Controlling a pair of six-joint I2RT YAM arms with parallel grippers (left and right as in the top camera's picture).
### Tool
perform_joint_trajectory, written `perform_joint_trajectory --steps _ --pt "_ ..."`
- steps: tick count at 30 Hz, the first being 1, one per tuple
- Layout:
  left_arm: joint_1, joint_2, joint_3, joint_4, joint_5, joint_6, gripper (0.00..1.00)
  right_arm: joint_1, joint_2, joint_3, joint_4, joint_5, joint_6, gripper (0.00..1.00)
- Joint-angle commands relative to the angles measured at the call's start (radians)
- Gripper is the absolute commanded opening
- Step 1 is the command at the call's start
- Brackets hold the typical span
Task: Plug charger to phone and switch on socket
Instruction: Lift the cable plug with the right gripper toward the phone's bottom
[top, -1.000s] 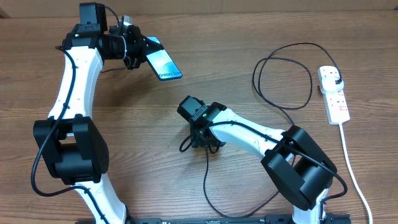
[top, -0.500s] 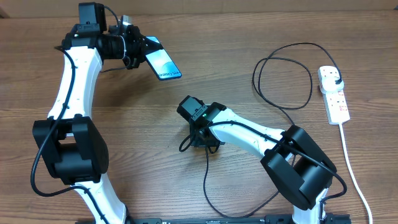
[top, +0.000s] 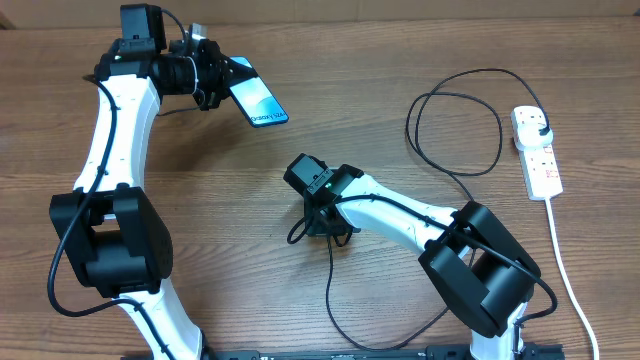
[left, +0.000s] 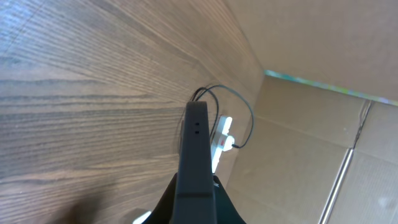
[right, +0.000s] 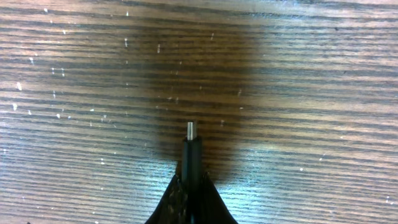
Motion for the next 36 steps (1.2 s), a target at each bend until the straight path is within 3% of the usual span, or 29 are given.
perform_joint_trajectory --steps 1,13,21,27,31,36 --pt "0.016 -0.017 0.019 0.022 0.070 -0.032 0.04 -0.007 0.019 0.019 0.006 -0.014 0.005 0.04" --pt "0.037 -0.017 0.019 0.072 0.129 -0.092 0.04 -0.176 -0.069 0.019 0.074 -0.312 0.018 0.04" --pt "0.037 -0.017 0.019 0.101 0.187 -0.122 0.04 -0.302 -0.099 0.018 0.241 -0.824 -0.167 0.04" --pt "0.038 -0.017 0.019 0.258 0.293 -0.201 0.04 -0.330 -0.099 0.018 0.467 -1.176 -0.214 0.04" --pt "0.038 -0.017 0.019 0.367 0.322 -0.266 0.04 -0.332 -0.099 0.018 0.660 -1.321 -0.135 0.04" --pt "0.038 -0.017 0.019 0.456 0.336 -0.330 0.04 -0.332 -0.099 0.018 0.880 -1.360 0.039 0.04"
